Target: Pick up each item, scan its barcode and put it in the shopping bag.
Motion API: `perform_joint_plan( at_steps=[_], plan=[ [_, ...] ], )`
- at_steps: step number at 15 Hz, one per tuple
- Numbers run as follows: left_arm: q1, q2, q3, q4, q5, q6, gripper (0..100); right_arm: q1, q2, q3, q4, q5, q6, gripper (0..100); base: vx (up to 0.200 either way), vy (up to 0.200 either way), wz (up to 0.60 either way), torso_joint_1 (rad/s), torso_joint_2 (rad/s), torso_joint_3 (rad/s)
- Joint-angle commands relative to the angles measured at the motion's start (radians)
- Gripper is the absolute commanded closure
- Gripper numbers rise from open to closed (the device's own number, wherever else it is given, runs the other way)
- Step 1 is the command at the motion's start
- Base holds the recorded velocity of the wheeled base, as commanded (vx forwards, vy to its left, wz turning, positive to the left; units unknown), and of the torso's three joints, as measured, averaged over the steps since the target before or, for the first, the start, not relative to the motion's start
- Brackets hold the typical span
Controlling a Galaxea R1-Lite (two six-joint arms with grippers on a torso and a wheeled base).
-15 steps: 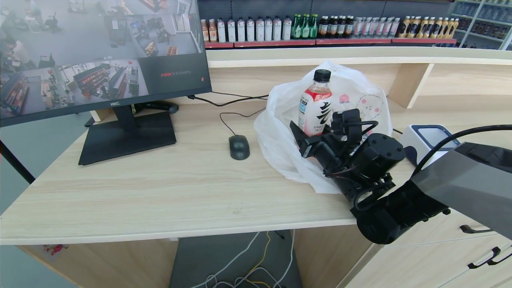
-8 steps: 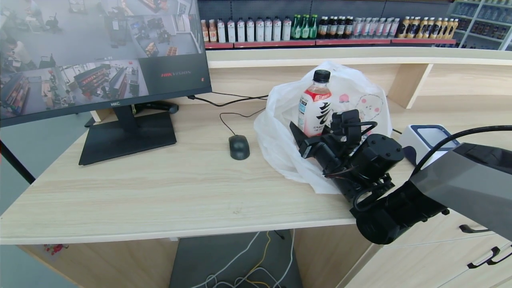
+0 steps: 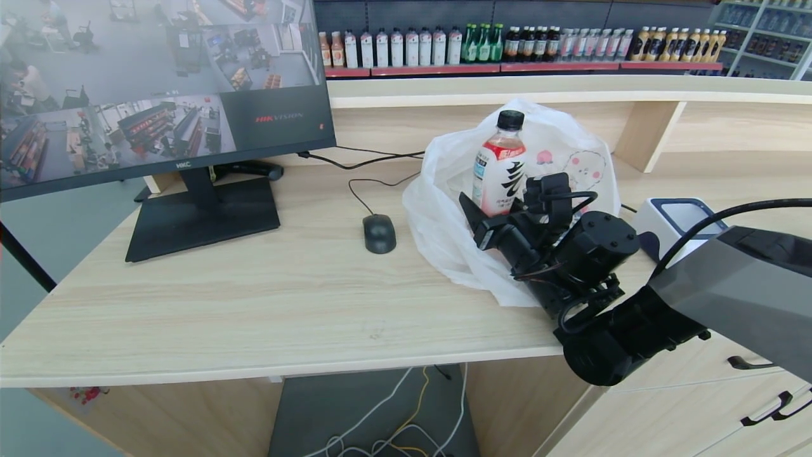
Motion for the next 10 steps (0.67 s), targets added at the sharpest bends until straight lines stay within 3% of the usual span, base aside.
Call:
perform_joint_plan(
  at_steps=[1, 4, 5, 10],
  plan=[
    [0.0, 0.0, 0.0, 0.0, 0.0, 0.0, 0, 0.001, 0.005, -0.001, -0.003, 0.0, 0.001, 100, 0.0, 0.0, 0.0, 0.0, 0.0, 0.0],
    [0.0, 0.0, 0.0, 0.0, 0.0, 0.0, 0, 0.002, 0.007, 0.002, -0.003, 0.0, -0.001, 100, 0.0, 0.0, 0.0, 0.0, 0.0, 0.0],
    [0.0, 0.0, 0.0, 0.0, 0.0, 0.0, 0, 0.001, 0.005, 0.004, -0.003, 0.0, -0.002, 0, 0.0, 0.0, 0.0, 0.0, 0.0, 0.0],
    [0.0, 0.0, 0.0, 0.0, 0.0, 0.0, 0, 0.005, -0.027, 0.032, -0.003, 0.0, -0.002, 0, 0.0, 0.0, 0.0, 0.0, 0.0, 0.0]
  ],
)
